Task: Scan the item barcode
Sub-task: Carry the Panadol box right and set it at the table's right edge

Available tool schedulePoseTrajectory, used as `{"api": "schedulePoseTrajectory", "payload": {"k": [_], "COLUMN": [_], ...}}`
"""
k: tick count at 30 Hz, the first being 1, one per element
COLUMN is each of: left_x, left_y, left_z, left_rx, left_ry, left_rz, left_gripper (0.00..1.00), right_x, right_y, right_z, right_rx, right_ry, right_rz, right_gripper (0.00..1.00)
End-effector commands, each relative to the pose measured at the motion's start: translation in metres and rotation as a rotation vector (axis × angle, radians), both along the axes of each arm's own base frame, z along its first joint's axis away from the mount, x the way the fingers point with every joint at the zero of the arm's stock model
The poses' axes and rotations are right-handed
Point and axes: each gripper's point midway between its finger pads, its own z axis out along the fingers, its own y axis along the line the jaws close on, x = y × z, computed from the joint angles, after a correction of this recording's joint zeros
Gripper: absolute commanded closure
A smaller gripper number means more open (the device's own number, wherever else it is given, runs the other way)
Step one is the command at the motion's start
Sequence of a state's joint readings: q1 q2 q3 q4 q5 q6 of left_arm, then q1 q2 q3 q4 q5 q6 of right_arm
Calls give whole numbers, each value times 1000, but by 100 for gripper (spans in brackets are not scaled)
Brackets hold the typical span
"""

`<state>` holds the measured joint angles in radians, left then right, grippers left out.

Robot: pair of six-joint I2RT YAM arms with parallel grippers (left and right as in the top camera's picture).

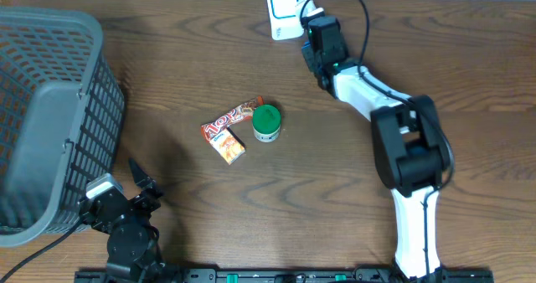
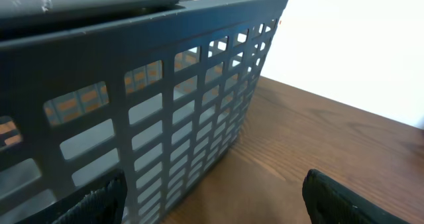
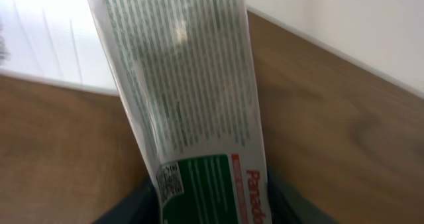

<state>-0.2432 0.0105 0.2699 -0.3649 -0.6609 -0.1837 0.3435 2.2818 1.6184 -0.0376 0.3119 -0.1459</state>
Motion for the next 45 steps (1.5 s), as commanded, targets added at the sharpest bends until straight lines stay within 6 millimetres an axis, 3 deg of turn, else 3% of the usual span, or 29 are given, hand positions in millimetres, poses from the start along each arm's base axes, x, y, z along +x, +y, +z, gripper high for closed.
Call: {"api": "schedulePoseTrajectory", "payload": {"k": [1, 6, 10, 16, 18, 27, 31, 33, 36, 42, 44, 45], "left_x": [-1, -1, -1, -1, -1, -1, -1, -1, -1, -1, -1, -1], "left_y": [2, 2, 2, 2, 2, 2, 2, 2, 2, 2, 2, 2], "left_z": [1, 1, 1, 1, 1, 1, 1, 1, 1, 1, 1, 1], "left_rx": [-3, -3, -3, -3, -3, -3, -3, -3, -3, -3, -3, -3], "left_ry": [-5, -5, -5, -5, -5, -5, -5, -5, -5, -5, -5, -5], "left_rz": [15, 15, 15, 15, 15, 15, 15, 15, 15, 15, 15, 15], "left_gripper": [15, 15, 15, 15, 15, 15, 15, 15, 15, 15, 15, 15], "right_x": [-7, -61, -98, -139, -151, -190, -211, -221, -230, -237, -229, -222], "right_y": [-7, -41, -74, -145, -177, -318, -360, -375, -394, -411, -404, -396], "right_z": [91, 120, 126, 108, 100, 68, 45, 34, 23, 25, 28, 30], "right_rx": [166, 342, 346, 293, 280, 336, 365, 375, 388, 405, 459, 502], "right_ry": [-99, 44, 159, 320, 358, 341, 320, 306, 272, 244, 247, 249], "right_rz": [-113, -348, -439, -626, -704, -1041, -1145, -1184, -1229, -1267, -1221, -1177], "right_gripper": [61, 66, 65, 67, 67, 62, 61, 58, 44, 38, 23, 7]}}
